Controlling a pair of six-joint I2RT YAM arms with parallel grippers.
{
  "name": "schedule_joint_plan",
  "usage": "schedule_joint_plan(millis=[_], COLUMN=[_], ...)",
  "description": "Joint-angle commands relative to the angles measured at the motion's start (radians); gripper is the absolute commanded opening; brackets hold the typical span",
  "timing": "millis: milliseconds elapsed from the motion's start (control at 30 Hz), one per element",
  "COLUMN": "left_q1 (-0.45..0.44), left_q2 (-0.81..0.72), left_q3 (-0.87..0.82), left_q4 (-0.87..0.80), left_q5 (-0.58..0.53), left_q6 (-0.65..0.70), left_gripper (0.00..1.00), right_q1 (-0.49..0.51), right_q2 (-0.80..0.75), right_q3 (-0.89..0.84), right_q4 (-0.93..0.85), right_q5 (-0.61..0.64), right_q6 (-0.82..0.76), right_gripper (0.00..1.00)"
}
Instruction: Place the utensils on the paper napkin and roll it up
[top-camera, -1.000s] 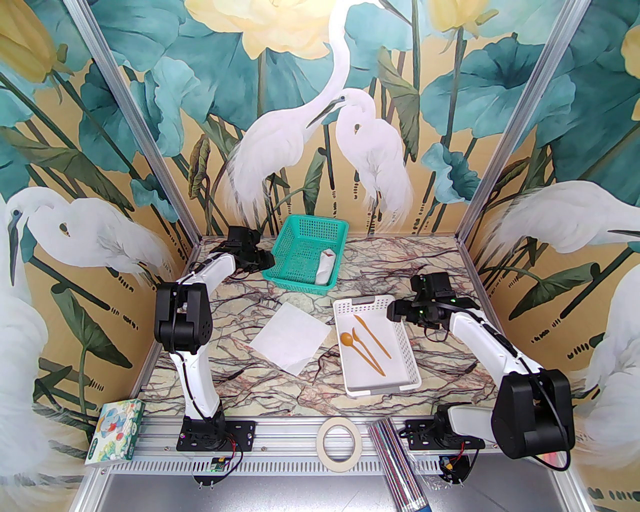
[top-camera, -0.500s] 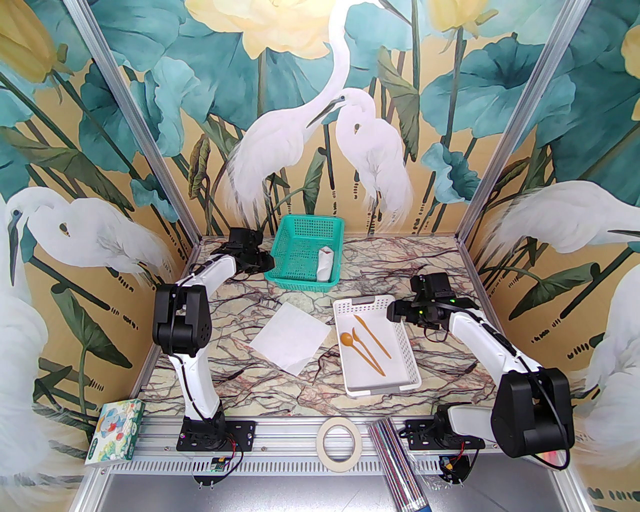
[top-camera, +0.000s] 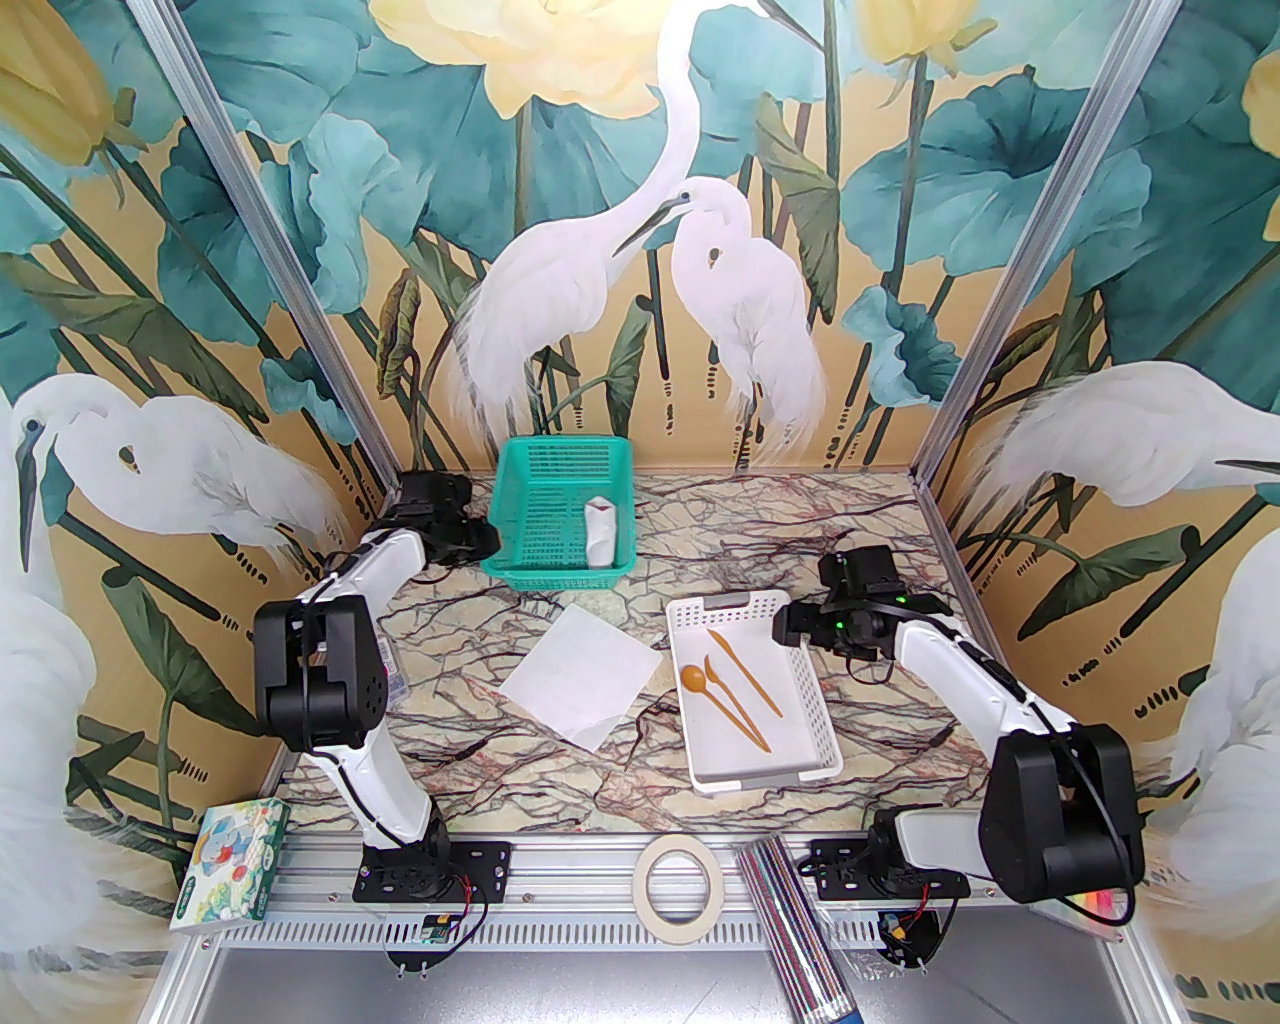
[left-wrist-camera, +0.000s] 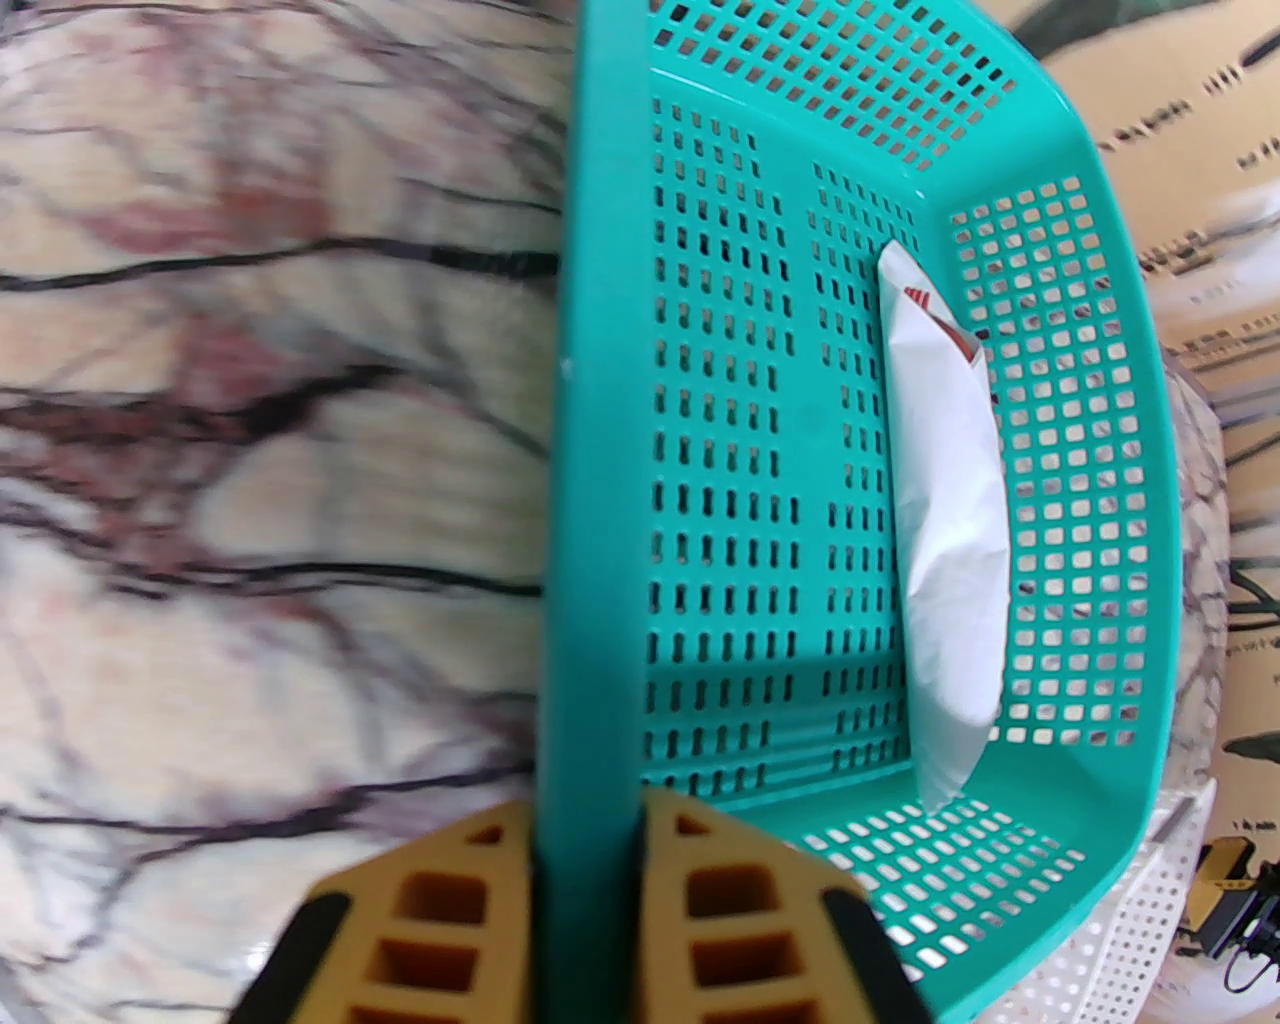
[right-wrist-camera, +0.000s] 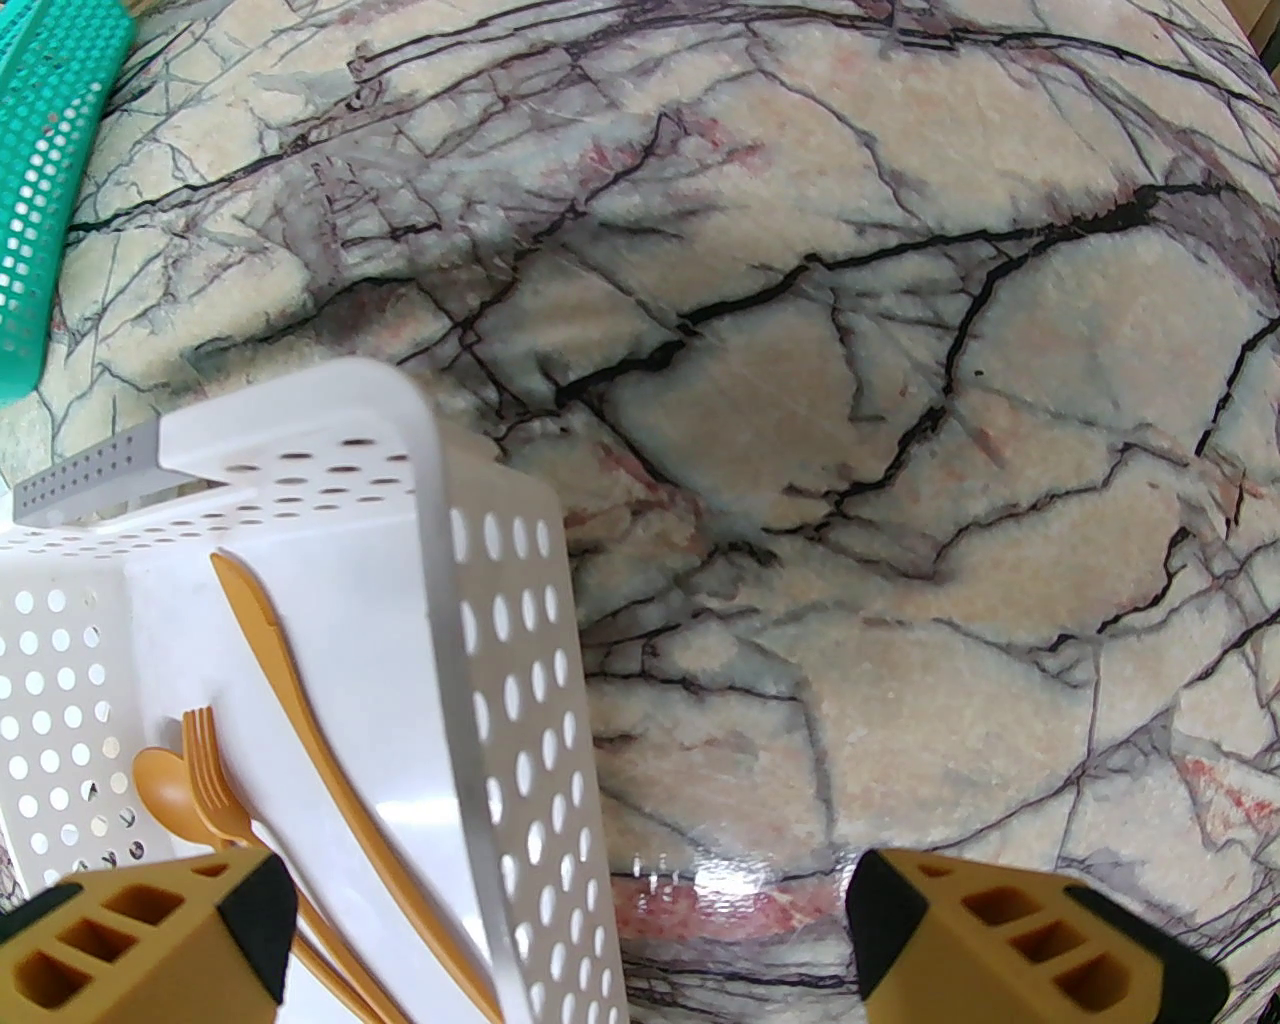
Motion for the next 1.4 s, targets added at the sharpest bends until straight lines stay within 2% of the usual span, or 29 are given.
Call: schedule_joint_plan(millis=[0, 233, 467, 667, 767, 1100, 1200, 1367], left_q1=[0.033, 0.084, 0.097, 0.099, 0.1, 0.1, 0.1, 0.097], left_q2=[-0.022, -0.019, -0.007, -0.011, -0.033, -0.15, -0.213, -0.337], left_q3=[-0.001, -0.012, -0.029, -0.031, -0.042, -0.069, -0.112, -0.237], left_q4=[-0.056, -0.055, -0.052, -0.043, -0.03, -0.007, 0.037, 0.151], left_q5=[-0.105, -0.146, -0.223, -0.226, -0.22, -0.15, -0.073, 0.076], left_q6=[0.077, 0.108, 0.128, 0.116, 0.105, 0.048, 0.001, -0.141], left_gripper=[0.12, 0.13, 0.15, 0.25, 0.36, 0.63, 0.68, 0.69], right_q1=[0.007, 0.008, 0.008, 0.008, 0.007, 0.006, 0.006, 0.004], right_q2=[0.02, 0.059, 0.101, 0.12, 0.127, 0.148, 0.159, 0.185], right_q3=[0.012, 0.03, 0.046, 0.04, 0.036, 0.041, 0.045, 0.072], right_q4=[0.014, 0.015, 0.022, 0.034, 0.036, 0.058, 0.071, 0.077], right_q5=[0.024, 0.031, 0.037, 0.041, 0.048, 0.072, 0.078, 0.099], right_q6=[-0.01, -0.019, -0.013, -0.013, -0.014, -0.023, -0.019, -0.022], right_gripper=[0.99, 0.99, 0.99, 0.99, 0.99, 0.99, 0.99, 0.99])
